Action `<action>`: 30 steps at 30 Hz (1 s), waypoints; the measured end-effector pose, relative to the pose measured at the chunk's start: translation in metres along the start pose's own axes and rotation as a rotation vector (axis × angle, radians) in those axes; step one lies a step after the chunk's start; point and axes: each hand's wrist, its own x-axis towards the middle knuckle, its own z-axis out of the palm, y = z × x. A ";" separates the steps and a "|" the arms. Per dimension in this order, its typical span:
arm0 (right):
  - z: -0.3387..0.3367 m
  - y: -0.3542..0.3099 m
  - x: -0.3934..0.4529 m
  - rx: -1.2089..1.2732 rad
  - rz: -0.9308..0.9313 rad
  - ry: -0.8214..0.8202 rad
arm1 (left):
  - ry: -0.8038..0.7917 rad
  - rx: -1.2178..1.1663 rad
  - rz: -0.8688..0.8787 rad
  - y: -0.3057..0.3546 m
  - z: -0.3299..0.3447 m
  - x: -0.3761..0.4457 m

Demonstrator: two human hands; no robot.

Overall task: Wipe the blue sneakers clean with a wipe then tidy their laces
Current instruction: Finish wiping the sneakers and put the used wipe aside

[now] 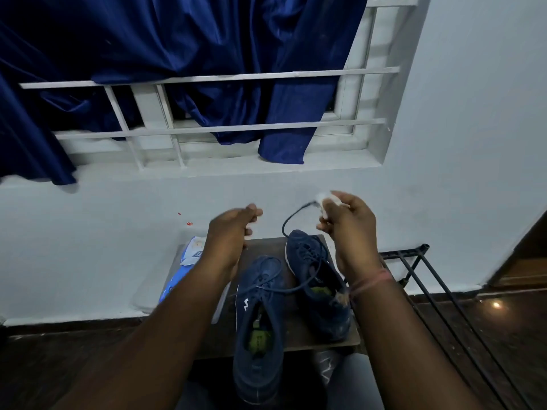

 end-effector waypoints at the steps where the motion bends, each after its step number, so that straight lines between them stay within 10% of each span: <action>1: -0.007 0.010 -0.004 -0.037 0.015 0.009 | -0.009 -0.011 -0.042 -0.012 -0.001 -0.003; 10: -0.011 0.068 -0.060 -0.004 0.196 -0.249 | -0.277 -0.084 -0.222 -0.056 0.006 -0.061; 21: 0.014 0.078 -0.078 -0.069 0.272 -0.374 | -0.112 -0.460 -0.301 -0.053 -0.049 -0.055; 30: 0.012 0.075 -0.087 -0.489 0.079 -0.460 | 0.047 0.021 -0.127 -0.052 -0.083 -0.063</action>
